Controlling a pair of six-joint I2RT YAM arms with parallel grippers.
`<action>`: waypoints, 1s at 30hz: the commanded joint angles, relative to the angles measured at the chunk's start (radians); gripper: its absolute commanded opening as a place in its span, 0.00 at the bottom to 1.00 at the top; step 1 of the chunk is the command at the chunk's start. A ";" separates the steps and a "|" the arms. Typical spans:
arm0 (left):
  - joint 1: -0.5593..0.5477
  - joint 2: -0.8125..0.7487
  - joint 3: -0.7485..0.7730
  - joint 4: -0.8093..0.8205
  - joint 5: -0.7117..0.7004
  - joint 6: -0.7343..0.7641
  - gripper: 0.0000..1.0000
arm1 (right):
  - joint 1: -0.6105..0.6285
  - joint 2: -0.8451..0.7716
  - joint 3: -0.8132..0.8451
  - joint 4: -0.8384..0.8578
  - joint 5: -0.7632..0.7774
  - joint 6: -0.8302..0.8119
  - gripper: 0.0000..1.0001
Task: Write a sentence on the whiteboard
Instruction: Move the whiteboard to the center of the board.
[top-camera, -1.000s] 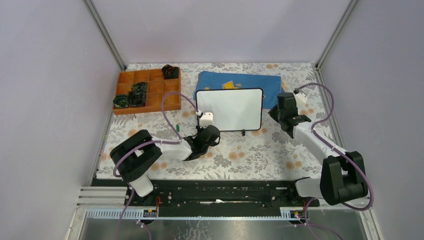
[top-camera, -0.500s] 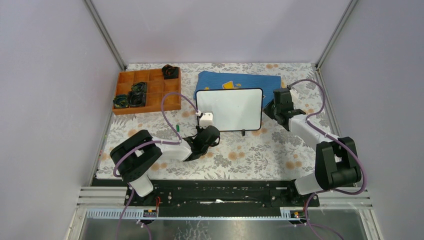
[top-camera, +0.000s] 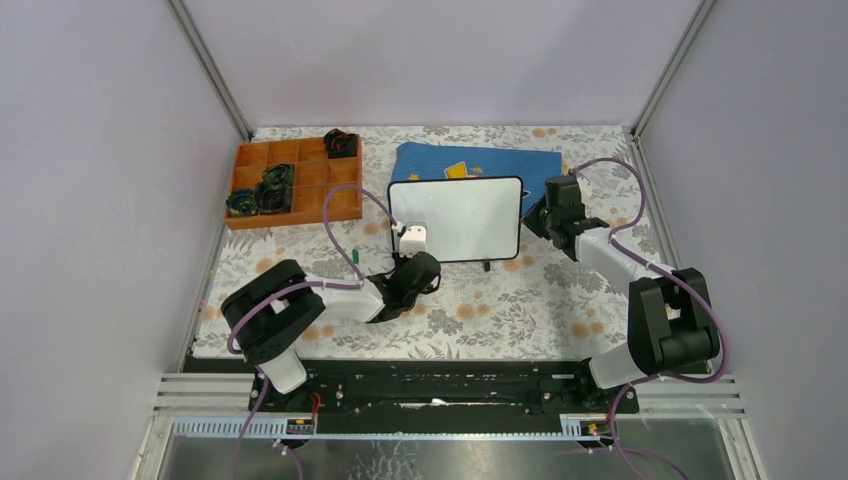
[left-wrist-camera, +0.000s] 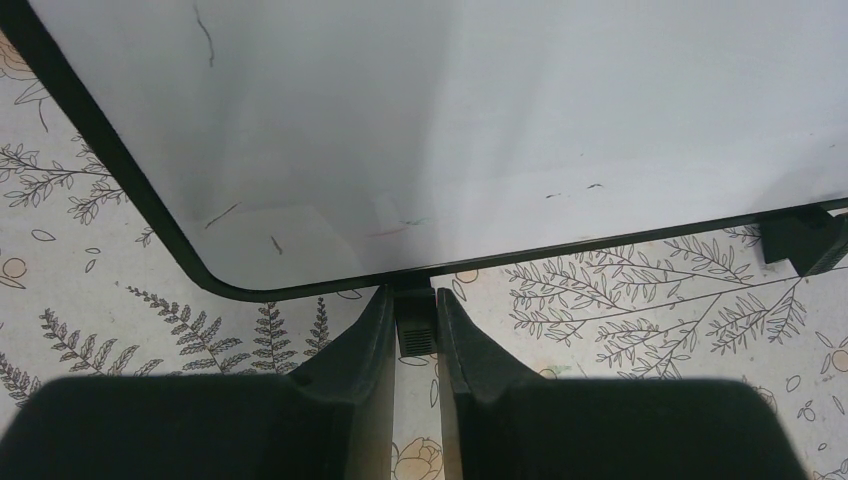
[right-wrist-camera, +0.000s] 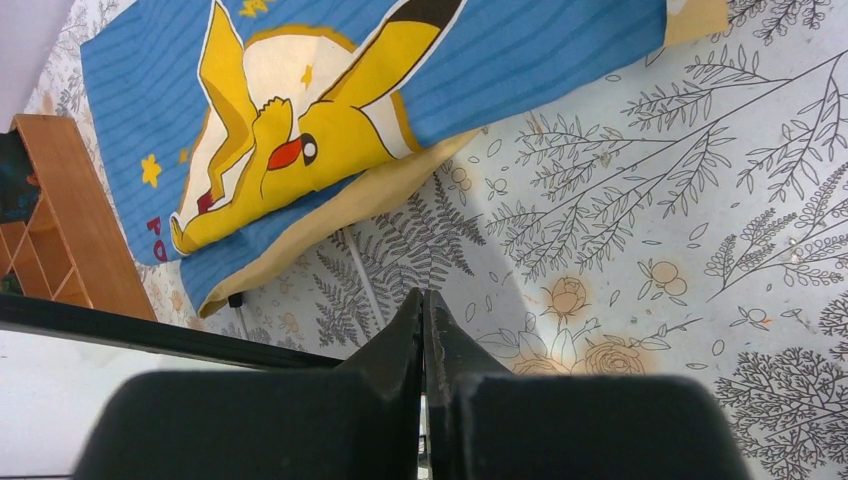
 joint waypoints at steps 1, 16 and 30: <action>-0.021 0.027 -0.004 0.006 -0.014 0.030 0.00 | 0.029 0.004 0.010 0.050 -0.075 -0.003 0.00; -0.023 0.013 -0.003 -0.021 -0.039 0.017 0.00 | 0.032 -0.112 0.001 -0.054 0.063 -0.012 0.01; -0.056 -0.008 -0.010 -0.025 -0.028 0.018 0.00 | 0.029 -0.405 -0.028 -0.233 0.194 -0.051 0.59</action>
